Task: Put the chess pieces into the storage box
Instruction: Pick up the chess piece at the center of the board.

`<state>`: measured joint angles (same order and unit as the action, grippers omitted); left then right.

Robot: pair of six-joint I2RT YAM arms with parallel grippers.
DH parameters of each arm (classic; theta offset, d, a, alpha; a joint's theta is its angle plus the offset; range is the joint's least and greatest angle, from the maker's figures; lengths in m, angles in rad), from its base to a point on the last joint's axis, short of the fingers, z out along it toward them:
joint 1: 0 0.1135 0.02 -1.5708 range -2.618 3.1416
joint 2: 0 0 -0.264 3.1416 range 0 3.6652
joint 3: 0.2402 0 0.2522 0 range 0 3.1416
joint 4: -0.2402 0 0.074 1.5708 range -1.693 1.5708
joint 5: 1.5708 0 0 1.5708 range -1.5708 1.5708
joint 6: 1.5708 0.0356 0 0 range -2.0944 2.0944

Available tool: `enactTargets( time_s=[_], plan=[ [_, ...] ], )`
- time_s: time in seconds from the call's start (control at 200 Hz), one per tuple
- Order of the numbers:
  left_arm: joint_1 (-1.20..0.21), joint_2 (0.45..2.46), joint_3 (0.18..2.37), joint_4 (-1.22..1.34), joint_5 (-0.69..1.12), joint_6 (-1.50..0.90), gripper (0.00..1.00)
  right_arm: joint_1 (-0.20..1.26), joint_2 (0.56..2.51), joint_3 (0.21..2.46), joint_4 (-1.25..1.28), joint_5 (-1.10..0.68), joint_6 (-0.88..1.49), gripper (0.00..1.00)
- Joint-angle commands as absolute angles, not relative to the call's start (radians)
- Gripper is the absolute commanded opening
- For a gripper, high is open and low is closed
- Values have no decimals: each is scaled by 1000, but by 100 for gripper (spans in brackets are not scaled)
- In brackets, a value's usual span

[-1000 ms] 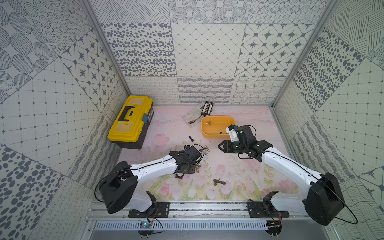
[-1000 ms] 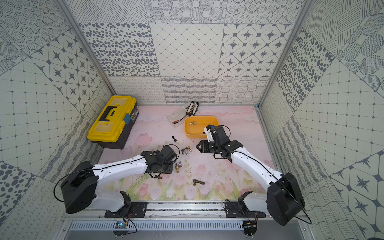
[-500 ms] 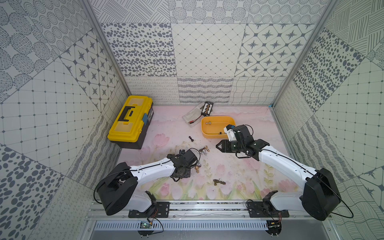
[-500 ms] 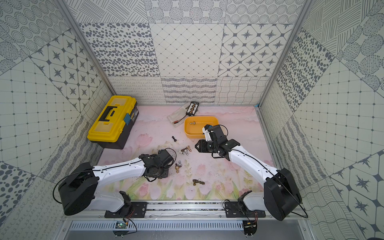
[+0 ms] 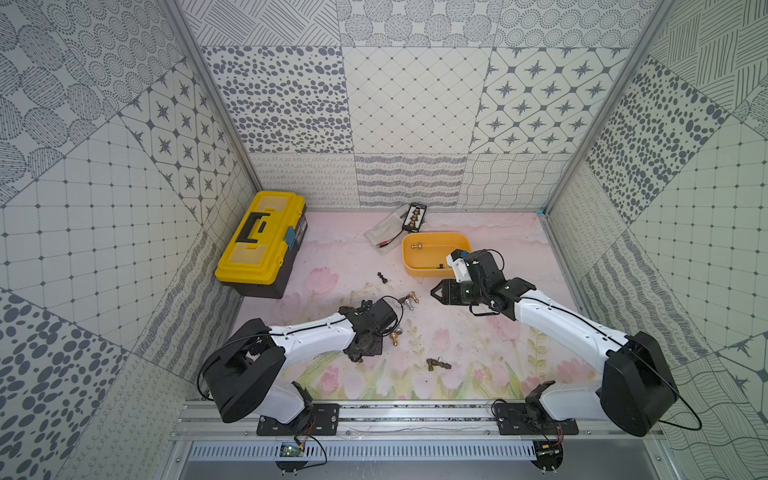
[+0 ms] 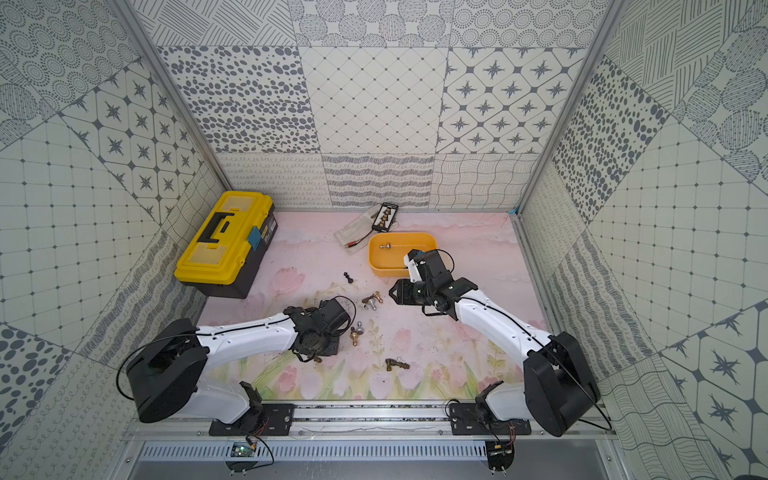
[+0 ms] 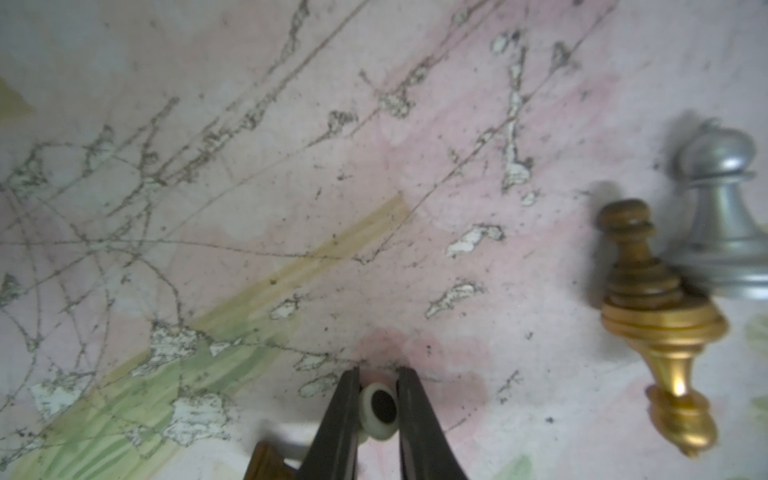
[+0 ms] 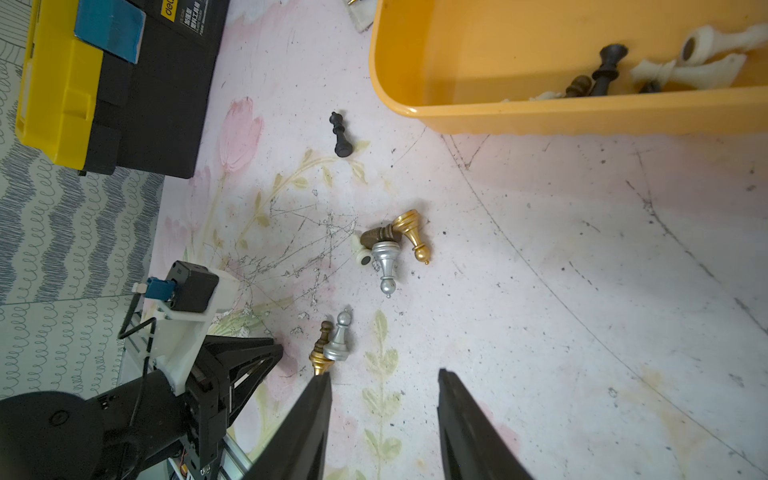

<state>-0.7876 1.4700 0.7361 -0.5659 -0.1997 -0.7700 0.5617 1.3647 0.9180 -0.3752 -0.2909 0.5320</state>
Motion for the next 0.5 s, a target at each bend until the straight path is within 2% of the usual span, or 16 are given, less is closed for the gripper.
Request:
enactTargets(
  time_s=[0.0,0.275,0.495],
  plan=[
    [-780,1482,724,-586,-202,-761,16,568,1378,947,-330,-302,535,47],
    [-779,1423,755,-580,-233,-751,15,568,1369,939,-322,-301,541,47],
    [-779,1422,931,-597,-272,-664,15,566,1301,914,-304,-224,554,47]
  ],
)
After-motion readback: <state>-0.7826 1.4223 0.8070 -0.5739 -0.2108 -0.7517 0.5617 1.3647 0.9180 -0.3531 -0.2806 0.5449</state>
